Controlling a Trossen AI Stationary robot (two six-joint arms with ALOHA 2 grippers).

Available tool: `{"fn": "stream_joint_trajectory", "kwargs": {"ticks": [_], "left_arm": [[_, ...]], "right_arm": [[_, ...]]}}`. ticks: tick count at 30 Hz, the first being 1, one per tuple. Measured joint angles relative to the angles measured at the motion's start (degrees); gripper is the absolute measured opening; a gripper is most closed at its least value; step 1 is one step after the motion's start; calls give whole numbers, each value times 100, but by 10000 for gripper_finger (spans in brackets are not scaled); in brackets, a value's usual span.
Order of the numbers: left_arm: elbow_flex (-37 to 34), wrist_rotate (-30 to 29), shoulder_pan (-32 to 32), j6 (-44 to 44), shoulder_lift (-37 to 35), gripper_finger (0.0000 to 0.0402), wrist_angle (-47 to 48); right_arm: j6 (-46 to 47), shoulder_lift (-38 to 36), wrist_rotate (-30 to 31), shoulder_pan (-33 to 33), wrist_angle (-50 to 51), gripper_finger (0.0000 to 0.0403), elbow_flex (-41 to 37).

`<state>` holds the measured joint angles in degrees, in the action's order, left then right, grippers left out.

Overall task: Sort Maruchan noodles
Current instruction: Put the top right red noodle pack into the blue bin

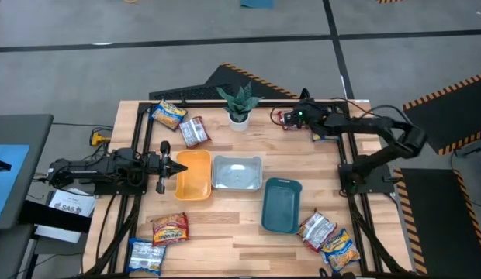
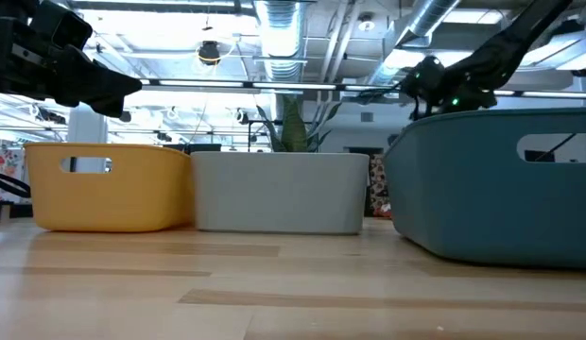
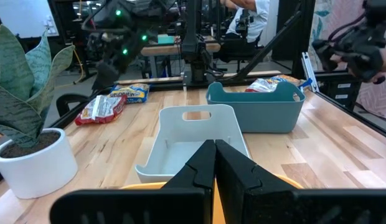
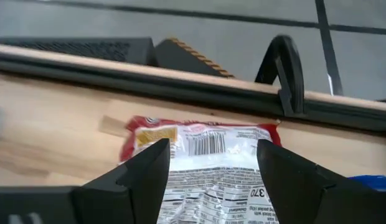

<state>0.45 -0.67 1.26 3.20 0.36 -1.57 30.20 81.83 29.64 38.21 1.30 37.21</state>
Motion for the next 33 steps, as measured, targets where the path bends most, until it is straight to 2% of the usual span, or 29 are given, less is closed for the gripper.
{"fn": "stream_joint_trajectory", "kwargs": {"ticks": [17,19,21,27,33], "left_arm": [[2,0,0,0,0,0,-2],[0,-1,0,0,0,0,-1],[0,0,1,0,0,0,0],[1,0,0,0,0,0,-1],[1,0,0,0,0,0,0]], "right_arm": [[172,1115,153,132,-286,257,52],[172,1182,186,130,-299,238,57],[173,1199,191,131,-276,201,57],[-44,1073,181,92,-175,27,44],[-294,435,17,-166,118,10,11]]}}
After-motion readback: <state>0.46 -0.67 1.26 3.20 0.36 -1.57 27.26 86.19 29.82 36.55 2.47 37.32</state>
